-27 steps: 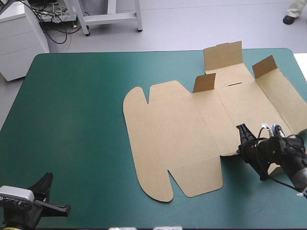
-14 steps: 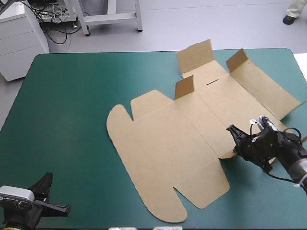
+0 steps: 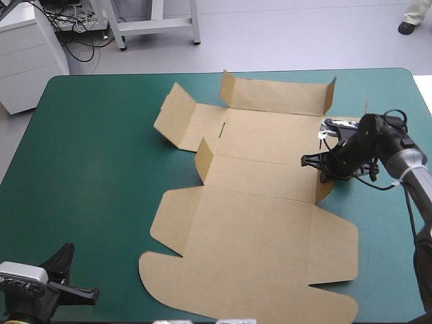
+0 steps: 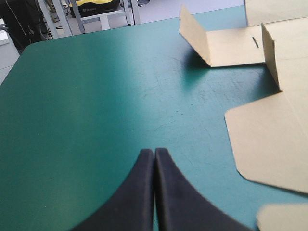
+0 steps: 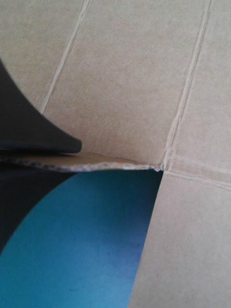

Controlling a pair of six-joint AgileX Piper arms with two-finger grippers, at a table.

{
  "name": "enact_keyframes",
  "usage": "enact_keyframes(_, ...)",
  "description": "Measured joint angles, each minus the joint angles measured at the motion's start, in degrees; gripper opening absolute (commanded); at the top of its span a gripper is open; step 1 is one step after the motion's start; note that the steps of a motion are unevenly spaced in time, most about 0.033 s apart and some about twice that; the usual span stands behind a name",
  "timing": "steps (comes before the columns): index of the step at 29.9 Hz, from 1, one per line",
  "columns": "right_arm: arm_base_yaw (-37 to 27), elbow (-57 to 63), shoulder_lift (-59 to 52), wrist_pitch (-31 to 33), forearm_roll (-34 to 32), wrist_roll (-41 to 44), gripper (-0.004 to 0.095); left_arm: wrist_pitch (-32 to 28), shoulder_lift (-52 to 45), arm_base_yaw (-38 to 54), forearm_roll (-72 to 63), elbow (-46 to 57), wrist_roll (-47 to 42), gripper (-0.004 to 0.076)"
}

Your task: Fold the box

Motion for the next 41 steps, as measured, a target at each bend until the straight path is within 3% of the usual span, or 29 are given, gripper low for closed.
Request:
enact_keyframes(5, 2.7, -12.4, 7.2, 7.2, -4.6, -11.2, -0.0004, -0.1, 0.0, 0.0, 0.0, 0.0, 0.0, -0.0032)
enact_keyframes(15, 14.7, -26.2, 16.4, 8.7, -15.8, -26.8, -0.0007, -0.1, 0.0, 0.0, 0.0, 0.0, 0.0, -0.0032)
enact_keyframes(22, 21.1, -32.2, 21.1, 8.5, -17.4, -37.8, -0.0023, -0.1, 0.0, 0.0, 0.0, 0.0, 0.0, -0.0032)
enact_keyframes(30, 26.9, -34.2, 22.6, 0.8, -16.4, -53.3, -0.0023, -0.1, 0.0, 0.0, 0.0, 0.0, 0.0, -0.0032)
enact_keyframes(37, 29.6, -34.2, 25.1, -6.1, -11.8, -68.7, -0.0023, -0.1, 0.0, 0.0, 0.0, 0.0, 0.0, -0.0032)
enact_keyframes(41, 29.9, -34.2, 26.8, -7.2, -9.8, -72.2, -0.0021, -0.1, 0.0, 0.0, 0.0, 0.0, 0.0, -0.0032)
